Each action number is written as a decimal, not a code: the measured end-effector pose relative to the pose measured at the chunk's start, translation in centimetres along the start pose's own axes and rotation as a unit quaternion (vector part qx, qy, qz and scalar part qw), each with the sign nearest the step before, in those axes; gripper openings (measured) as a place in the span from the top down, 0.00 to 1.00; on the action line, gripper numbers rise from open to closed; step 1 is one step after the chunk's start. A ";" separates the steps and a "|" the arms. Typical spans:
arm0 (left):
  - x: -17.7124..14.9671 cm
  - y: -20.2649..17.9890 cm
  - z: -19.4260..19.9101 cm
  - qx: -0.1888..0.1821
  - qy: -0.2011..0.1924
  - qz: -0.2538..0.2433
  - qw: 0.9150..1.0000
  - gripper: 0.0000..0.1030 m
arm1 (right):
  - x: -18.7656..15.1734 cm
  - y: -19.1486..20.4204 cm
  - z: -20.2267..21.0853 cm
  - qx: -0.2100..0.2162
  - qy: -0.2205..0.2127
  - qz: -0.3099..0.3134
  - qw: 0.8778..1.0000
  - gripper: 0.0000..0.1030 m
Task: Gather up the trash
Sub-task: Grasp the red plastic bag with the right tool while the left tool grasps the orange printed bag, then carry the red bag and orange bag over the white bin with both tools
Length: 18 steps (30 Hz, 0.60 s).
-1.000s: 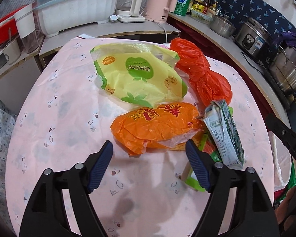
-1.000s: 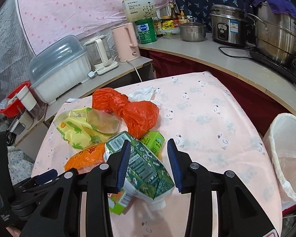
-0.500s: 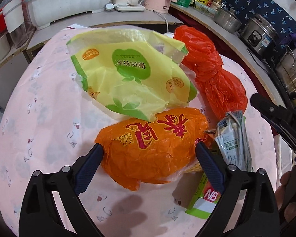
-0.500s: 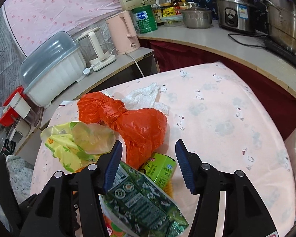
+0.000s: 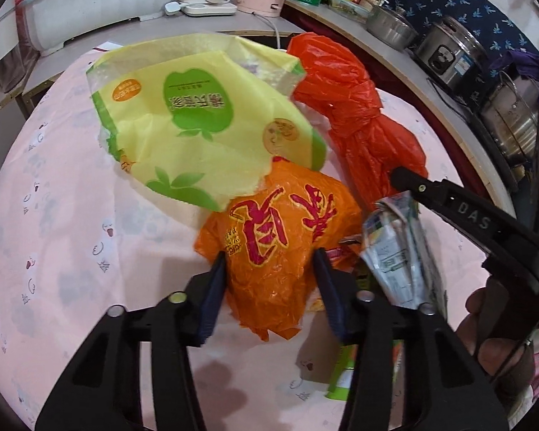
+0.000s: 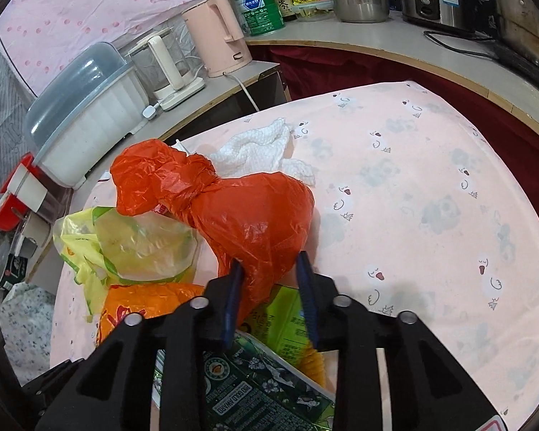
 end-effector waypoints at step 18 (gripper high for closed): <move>0.4 -4.0 7.5 0.003 -0.071 -0.030 0.997 0.79 | 0.6 -2.3 10.1 0.000 -0.091 -0.020 0.996 0.95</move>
Point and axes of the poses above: each gripper's, at about its wrist camera, not at the fingertips, and z roughly against the way its jaws point, y to its left, x to its top, the point moved 6 cm from there along -z, roughly the way its jaws point, and after that the axes turned 3 degrees about y, right-handed, at the moved point
